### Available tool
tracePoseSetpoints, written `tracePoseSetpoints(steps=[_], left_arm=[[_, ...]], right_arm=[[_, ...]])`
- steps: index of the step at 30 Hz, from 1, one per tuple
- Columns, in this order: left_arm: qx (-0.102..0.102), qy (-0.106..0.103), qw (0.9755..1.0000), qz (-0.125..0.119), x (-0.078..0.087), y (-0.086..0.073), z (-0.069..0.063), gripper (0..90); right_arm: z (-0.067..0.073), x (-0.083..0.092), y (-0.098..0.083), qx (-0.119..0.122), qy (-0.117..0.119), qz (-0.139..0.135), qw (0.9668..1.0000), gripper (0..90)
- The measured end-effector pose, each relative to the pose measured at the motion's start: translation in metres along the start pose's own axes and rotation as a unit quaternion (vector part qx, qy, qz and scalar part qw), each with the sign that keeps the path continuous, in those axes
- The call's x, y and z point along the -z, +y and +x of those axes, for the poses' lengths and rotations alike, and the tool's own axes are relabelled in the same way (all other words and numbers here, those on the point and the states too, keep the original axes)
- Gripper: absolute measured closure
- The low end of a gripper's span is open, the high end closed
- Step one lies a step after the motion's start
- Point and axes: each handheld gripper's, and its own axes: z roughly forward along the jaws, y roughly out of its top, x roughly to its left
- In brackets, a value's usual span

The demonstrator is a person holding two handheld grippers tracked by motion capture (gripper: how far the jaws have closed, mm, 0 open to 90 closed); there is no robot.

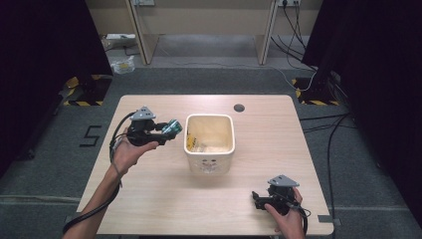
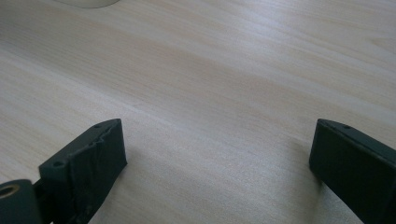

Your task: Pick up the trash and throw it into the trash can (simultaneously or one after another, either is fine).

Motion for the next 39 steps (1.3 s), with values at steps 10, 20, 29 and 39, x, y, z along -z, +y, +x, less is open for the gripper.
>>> tracePoseSetpoints(steps=[10,20,29,39], left_arm=[[-0.017,-0.019,0.9996,-0.009,-0.012,0.018,-0.019,47.9],[-0.03,-0.036,0.9989,-0.004,-0.035,0.028,-0.033,47.9],[-0.038,-0.05,0.9979,0.015,-0.057,0.033,-0.041,47.5],[-0.05,-0.056,0.9958,0.052,-0.08,0.031,-0.048,45.2]], right_arm=[[0.0,0.0,0.0,0.0,0.0,-0.001,1.0,4.1],[0.0,0.0,0.0,0.0,0.0,-0.001,1.0,4.1],[0.0,0.0,0.0,0.0,0.0,-0.001,1.0,4.1],[0.0,0.0,0.0,0.001,0.001,-0.001,1.0,4.2]])
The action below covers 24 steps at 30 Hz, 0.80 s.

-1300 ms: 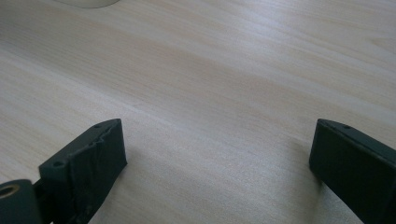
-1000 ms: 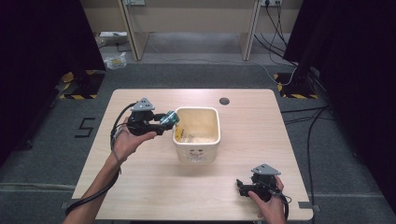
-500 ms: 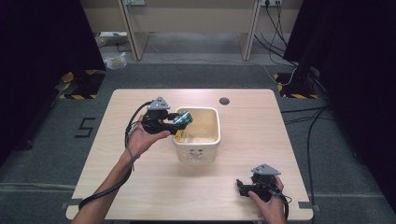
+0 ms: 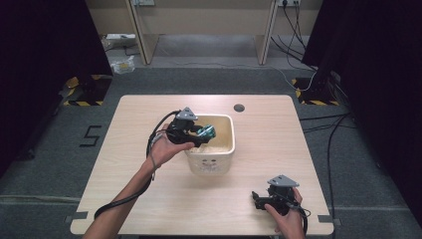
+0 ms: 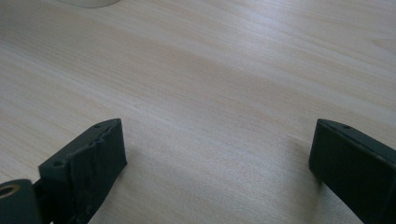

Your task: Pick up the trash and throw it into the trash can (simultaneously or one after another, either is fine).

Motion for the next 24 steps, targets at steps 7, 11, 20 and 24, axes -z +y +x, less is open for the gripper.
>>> tracePoseSetpoints(steps=[7,11,20,24], left_arm=[[0.009,-0.001,1.0,0.002,-0.003,0.001,0.0,33.7],[0.011,-0.002,0.9999,-0.003,-0.002,0.002,-0.001,29.0],[0.02,0.007,0.9992,-0.033,0.018,0.006,0.004,24.6],[0.024,0.02,0.9986,-0.042,0.033,0.007,0.011,24.6]], right_arm=[[0.0,0.0,0.0,0.0,0.0,0.0,1.0,4.2],[0.0,0.0,0.0,0.0,0.0,0.0,1.0,4.2],[0.0,0.0,0.0,0.001,0.0,0.0,1.0,4.2],[0.0,0.0,0.0,0.0,0.0,0.0,1.0,4.2]])
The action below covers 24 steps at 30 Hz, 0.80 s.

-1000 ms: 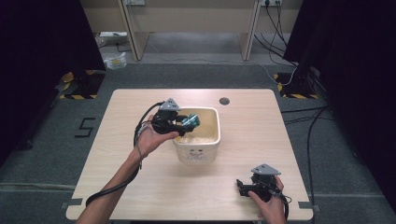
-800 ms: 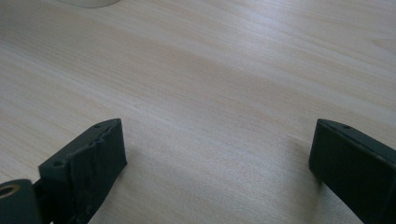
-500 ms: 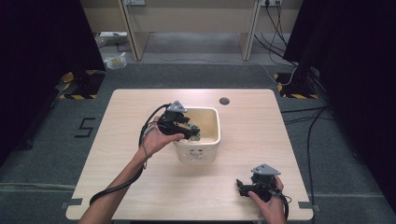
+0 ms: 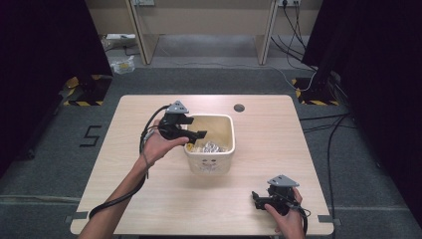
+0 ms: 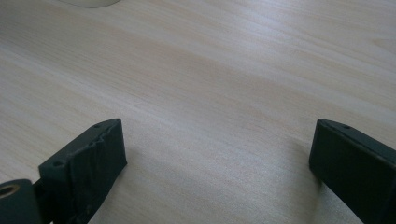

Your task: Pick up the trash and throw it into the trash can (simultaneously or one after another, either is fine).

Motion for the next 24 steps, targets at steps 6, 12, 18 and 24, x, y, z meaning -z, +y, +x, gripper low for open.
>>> tracePoseSetpoints(steps=[6,12,18,24], left_arm=[[0.013,0.016,0.9996,-0.018,0.023,0.0,0.015,25.0],[0.023,0.03,0.9989,-0.026,0.04,-0.006,0.029,25.2],[0.037,0.039,0.9982,-0.029,0.043,-0.018,0.041,26.0],[0.053,0.045,0.9971,-0.031,0.042,-0.028,0.054,27.4]], right_arm=[[0.0,0.0,0.0,0.001,0.0,0.0,1.0,4.3],[0.0,0.0,0.0,0.001,0.0,0.0,1.0,4.4],[0.0,0.0,0.0,0.001,0.0,0.0,1.0,4.3],[0.0,0.0,0.0,0.001,0.0,0.0,1.0,4.3]])
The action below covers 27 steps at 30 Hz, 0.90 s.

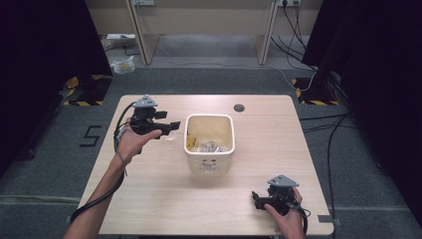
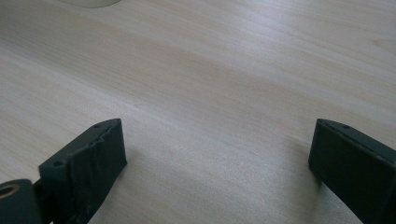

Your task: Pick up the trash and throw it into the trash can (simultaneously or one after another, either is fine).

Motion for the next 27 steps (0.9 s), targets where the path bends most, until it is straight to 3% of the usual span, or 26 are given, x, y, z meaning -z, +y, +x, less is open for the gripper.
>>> tracePoseSetpoints(steps=[9,27], left_arm=[[0.009,0.009,0.9999,0.001,-0.003,-0.008,0.013,26.6],[0.014,0.029,0.9993,0.021,-0.029,-0.025,0.033,27.1]], right_arm=[[0.0,0.0,0.0,0.0,0.001,0.0,1.0,4.2],[0.0,0.0,0.0,0.0,0.0,0.0,1.0,4.3]])
